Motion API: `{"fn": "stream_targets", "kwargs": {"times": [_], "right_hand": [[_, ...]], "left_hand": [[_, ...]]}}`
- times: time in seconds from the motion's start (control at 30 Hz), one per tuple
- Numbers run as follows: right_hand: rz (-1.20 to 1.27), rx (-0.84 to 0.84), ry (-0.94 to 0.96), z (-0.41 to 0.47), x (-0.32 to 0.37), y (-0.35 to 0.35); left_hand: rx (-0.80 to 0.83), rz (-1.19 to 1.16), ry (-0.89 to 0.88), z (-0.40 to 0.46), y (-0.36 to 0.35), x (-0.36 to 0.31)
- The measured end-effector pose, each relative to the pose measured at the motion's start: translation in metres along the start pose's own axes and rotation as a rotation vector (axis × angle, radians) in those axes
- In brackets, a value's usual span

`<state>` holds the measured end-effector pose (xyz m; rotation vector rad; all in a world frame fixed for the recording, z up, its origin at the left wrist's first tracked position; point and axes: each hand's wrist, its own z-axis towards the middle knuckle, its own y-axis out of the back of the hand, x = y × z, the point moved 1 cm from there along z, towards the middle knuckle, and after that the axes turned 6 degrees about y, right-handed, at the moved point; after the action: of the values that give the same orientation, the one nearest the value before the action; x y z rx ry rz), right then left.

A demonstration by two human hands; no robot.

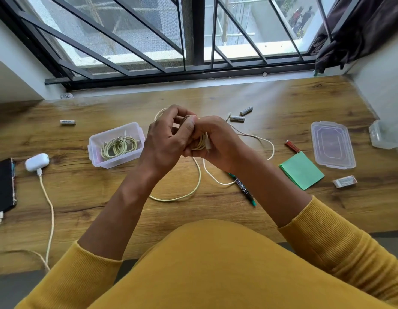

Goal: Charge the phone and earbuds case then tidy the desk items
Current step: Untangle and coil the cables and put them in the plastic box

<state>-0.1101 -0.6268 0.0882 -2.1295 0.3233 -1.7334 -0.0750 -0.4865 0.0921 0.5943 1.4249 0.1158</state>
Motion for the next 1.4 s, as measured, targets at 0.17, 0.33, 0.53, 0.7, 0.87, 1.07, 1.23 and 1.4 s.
{"fn": "stream_targets", "kwargs": {"times": [0.17, 0.33, 0.53, 0.7, 0.87, 1.07, 1.23, 1.4], "right_hand": [[-0.030, -0.119, 0.091, -0.001, 0.003, -0.008], [-0.064, -0.166, 0.073, -0.002, 0.013, -0.008], [-0.258, -0.109, 0.061, -0.003, 0.011, -0.003], [-0.322, -0.047, 0.090, -0.004, 0.010, -0.005], [-0.376, -0.036, 0.101, -0.004, 0.013, -0.012], [-0.302, 0.042, 0.125, -0.006, 0.020, -0.011], [-0.425, -0.010, 0.333, -0.009, 0.022, -0.001], [-0.496, -0.142, 0.428, -0.008, 0.018, -0.001]], "left_hand": [[-0.102, 0.055, -0.031, 0.001, -0.006, 0.001], [-0.174, 0.082, -0.074, -0.006, -0.007, 0.002], [-0.078, 0.130, -0.053, -0.009, -0.004, -0.001], [-0.044, 0.149, -0.106, -0.005, 0.004, -0.005], [-0.141, 0.142, -0.068, -0.005, 0.001, -0.008], [-0.136, -0.146, 0.037, 0.003, 0.001, 0.005], [-0.192, -0.297, 0.087, 0.007, 0.009, 0.003], [-0.138, -0.466, 0.170, 0.008, 0.011, 0.004]]}}
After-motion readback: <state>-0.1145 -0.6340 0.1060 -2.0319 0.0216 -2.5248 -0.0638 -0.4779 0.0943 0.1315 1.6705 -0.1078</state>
